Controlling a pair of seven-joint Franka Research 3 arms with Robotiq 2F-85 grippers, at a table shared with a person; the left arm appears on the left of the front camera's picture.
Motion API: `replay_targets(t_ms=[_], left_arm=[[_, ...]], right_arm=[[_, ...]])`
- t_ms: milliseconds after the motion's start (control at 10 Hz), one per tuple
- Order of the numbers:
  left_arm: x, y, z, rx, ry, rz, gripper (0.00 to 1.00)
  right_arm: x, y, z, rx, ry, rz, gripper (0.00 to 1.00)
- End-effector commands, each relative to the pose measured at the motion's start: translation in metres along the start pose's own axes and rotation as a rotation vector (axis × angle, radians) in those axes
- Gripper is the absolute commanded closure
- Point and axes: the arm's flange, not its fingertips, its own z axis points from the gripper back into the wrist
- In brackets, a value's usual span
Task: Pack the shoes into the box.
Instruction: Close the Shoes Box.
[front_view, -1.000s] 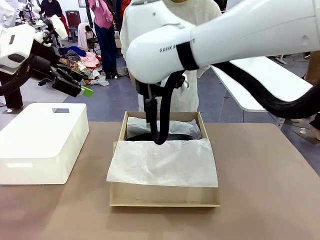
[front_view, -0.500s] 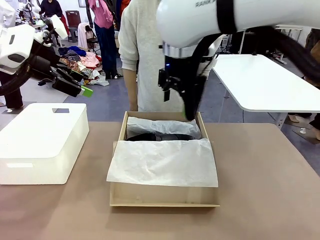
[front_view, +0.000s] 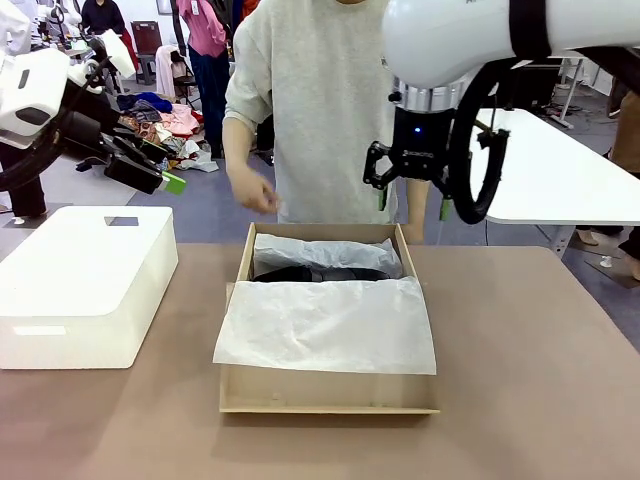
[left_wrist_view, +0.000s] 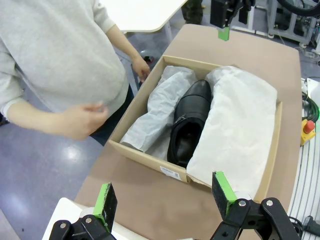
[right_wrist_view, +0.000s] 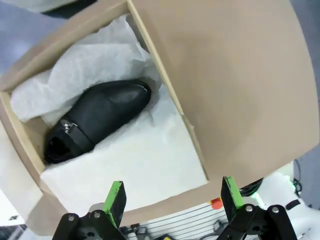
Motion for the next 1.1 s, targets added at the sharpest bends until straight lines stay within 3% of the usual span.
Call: replay_targets(t_ms=[0,700,1000], left_arm=[[-0.001,0.001,0.000,-0.011,-0.010,-0.002,0.00],[-0.001,0.001,0.000,-0.011,-0.010,-0.002,0.00],[-0.001,0.001,0.000,-0.011,-0.010,-0.002,0.00]], right_arm=[[-0.001,0.009,0.002,0.007,0.001,-0.053,0.00],[-0.003,0.005,-0.002,-0.003,0.000,-0.027,0.00],[0.006,-0.039,0.014,0.031,0.002,0.297,0.00]])
